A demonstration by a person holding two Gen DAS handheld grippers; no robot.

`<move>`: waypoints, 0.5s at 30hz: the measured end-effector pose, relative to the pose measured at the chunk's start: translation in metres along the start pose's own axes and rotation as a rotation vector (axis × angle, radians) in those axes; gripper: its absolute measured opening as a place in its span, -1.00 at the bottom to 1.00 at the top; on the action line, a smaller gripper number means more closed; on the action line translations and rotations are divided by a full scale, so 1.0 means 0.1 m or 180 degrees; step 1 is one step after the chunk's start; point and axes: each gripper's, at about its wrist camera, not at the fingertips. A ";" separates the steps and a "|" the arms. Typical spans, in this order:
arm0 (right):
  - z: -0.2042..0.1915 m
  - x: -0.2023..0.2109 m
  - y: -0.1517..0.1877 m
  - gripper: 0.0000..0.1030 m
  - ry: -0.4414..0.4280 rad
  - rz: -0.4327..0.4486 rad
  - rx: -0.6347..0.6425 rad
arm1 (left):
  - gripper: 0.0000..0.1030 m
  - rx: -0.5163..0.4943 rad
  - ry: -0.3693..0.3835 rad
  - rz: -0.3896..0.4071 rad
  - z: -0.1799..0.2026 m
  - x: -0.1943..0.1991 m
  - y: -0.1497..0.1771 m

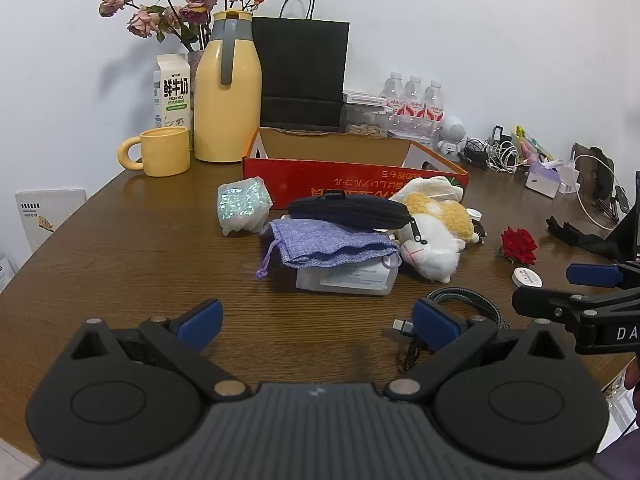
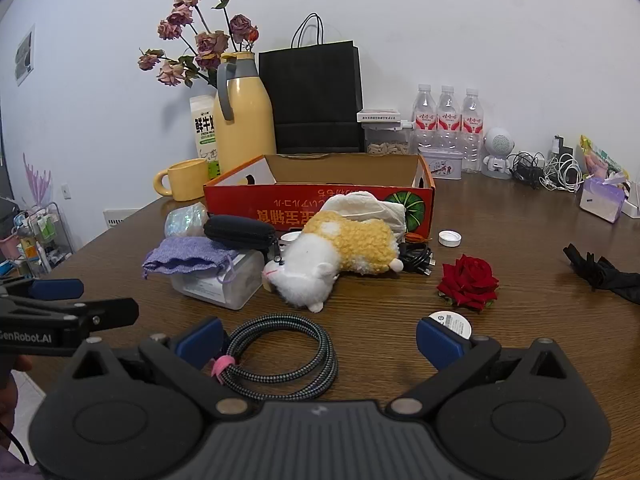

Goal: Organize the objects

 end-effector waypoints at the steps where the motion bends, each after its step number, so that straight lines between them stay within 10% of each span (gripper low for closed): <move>1: 0.00 0.00 0.00 1.00 0.0001 -0.0001 0.0001 | 1.00 0.0001 0.0000 0.0003 0.00 0.00 0.00; 15: -0.01 0.00 0.00 1.00 0.0002 -0.0011 0.0005 | 1.00 0.0005 -0.0001 0.0004 -0.01 0.00 0.01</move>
Point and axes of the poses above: each gripper's, at about its wrist camera, not at the fingertips, and x roughly against the way its jaws point, z to its right, y to its underside, and after that the axes turned 15 degrees about y, right-handed
